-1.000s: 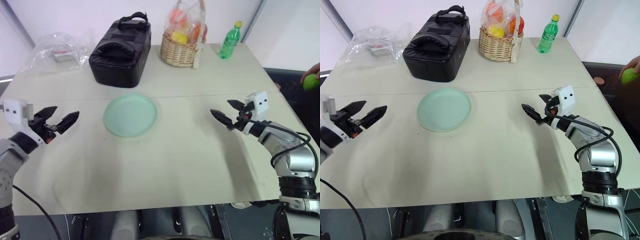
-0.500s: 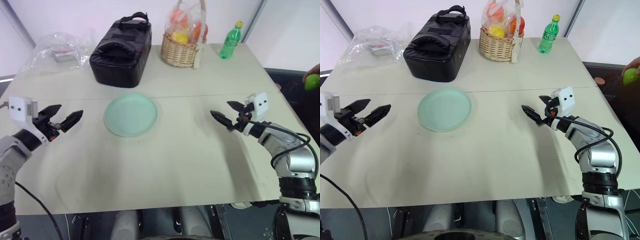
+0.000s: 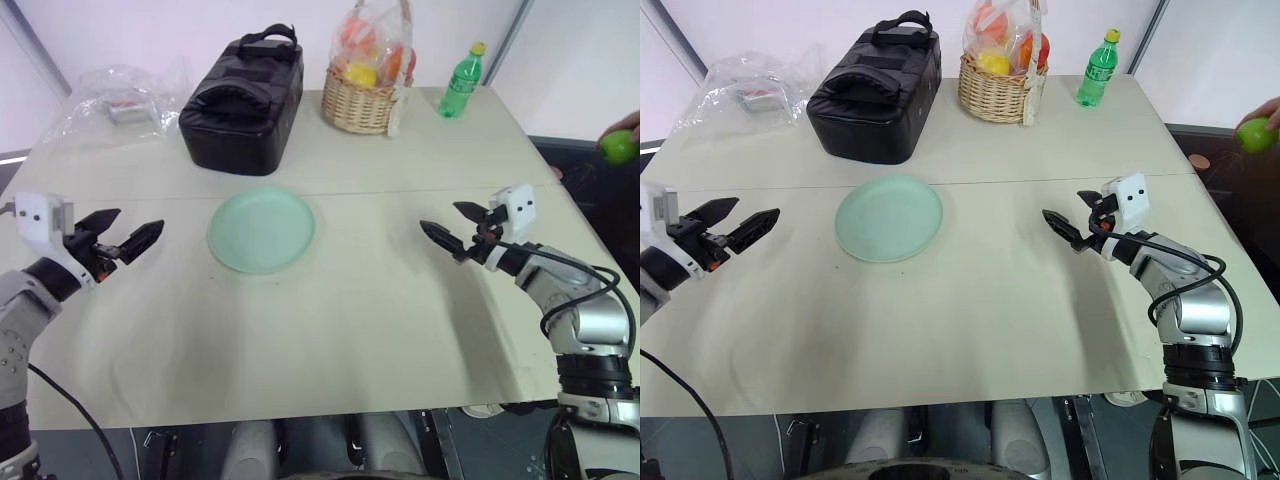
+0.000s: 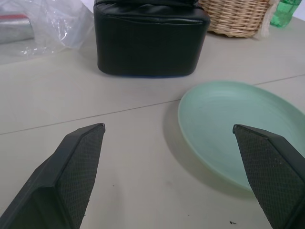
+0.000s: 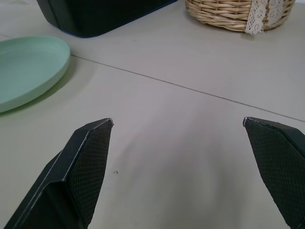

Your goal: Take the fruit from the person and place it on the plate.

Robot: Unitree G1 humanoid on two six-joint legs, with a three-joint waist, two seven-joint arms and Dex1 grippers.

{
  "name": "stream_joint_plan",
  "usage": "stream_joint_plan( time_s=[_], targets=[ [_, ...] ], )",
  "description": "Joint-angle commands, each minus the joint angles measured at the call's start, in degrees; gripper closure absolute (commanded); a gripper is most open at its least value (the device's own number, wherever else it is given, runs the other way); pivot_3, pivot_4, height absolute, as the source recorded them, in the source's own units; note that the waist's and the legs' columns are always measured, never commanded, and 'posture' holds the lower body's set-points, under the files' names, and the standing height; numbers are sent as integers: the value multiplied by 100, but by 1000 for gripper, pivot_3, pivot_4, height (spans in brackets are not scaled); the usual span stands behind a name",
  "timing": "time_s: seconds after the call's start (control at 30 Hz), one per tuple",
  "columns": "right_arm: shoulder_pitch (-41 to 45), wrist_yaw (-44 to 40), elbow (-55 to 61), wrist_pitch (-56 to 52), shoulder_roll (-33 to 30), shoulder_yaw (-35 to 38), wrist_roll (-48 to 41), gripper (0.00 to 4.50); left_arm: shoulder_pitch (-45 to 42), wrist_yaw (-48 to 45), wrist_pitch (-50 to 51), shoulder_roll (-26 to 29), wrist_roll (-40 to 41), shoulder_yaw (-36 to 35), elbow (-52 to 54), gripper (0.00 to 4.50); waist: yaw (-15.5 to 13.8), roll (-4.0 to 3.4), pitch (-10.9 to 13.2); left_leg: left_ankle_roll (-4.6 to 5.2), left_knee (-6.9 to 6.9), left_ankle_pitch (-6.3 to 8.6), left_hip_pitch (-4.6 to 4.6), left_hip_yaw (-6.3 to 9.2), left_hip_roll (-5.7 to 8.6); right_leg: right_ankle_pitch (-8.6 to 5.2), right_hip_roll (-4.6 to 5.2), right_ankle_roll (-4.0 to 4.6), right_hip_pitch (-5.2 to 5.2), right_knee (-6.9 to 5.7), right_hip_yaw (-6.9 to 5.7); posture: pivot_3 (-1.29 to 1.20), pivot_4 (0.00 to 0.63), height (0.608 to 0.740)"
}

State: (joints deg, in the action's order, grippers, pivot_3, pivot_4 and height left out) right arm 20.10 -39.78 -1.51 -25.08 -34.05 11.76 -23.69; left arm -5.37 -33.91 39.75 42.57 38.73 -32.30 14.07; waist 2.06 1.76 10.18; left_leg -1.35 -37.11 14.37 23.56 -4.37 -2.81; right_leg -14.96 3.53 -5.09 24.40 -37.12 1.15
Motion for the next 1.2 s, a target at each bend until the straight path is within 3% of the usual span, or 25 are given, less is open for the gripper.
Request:
stream_joint_plan(
  time_s=[0.03, 0.53, 0.7, 0.8, 0.97, 1.2],
  targets=[
    [121, 4, 45, 129, 20, 62, -15, 11, -52, -12, -77, 127, -24, -65, 107, 0, 0, 0, 0, 0, 0, 0, 0, 0, 0, 0, 0, 0, 0, 0, 0, 0, 150, 740],
    [125, 58, 32, 178, 50, 60, 51, 11, -244, -60, -130, 155, -118, 80, 124, 0, -16, 0, 0, 0, -1, 0, 0, 0, 0, 0, 0, 0, 0, -1, 0, 0, 150, 740],
    [96, 48, 71, 153, -3, 97, 46, 11, -468, -761, 164, 736, 323, 170, 471, 0, -7, 0, 0, 0, -3, 0, 0, 0, 1, 0, -2, 0, -1, -2, 0, 0, 150, 740],
    [110, 43, 135, 63, -80, 220, -27, 11, -747, -1310, 760, 1240, 1114, 39, 562, 0, -6, 0, 0, 0, -3, 0, 0, 0, 0, 0, -1, 0, -1, -3, 0, 0, 150, 740],
    [615, 462, 518, -921, -1, 1105, -1263, 11, -1327, -1810, 1181, 1878, 1691, 113, 387, 0, 4, -5, 3, 0, -3, 0, 0, 0, 1, 0, -1, 0, -1, -5, 0, 0, 150, 740],
    [1297, 1196, 1283, -1821, 234, 1240, -2237, 11, -1845, -1834, 1031, 1870, 1450, 544, 70, 0, 41, -5, 3, 0, 1, 0, -4, 4, -5, 0, -15, 0, 0, -8, 1, 0, 150, 740]
  ],
)
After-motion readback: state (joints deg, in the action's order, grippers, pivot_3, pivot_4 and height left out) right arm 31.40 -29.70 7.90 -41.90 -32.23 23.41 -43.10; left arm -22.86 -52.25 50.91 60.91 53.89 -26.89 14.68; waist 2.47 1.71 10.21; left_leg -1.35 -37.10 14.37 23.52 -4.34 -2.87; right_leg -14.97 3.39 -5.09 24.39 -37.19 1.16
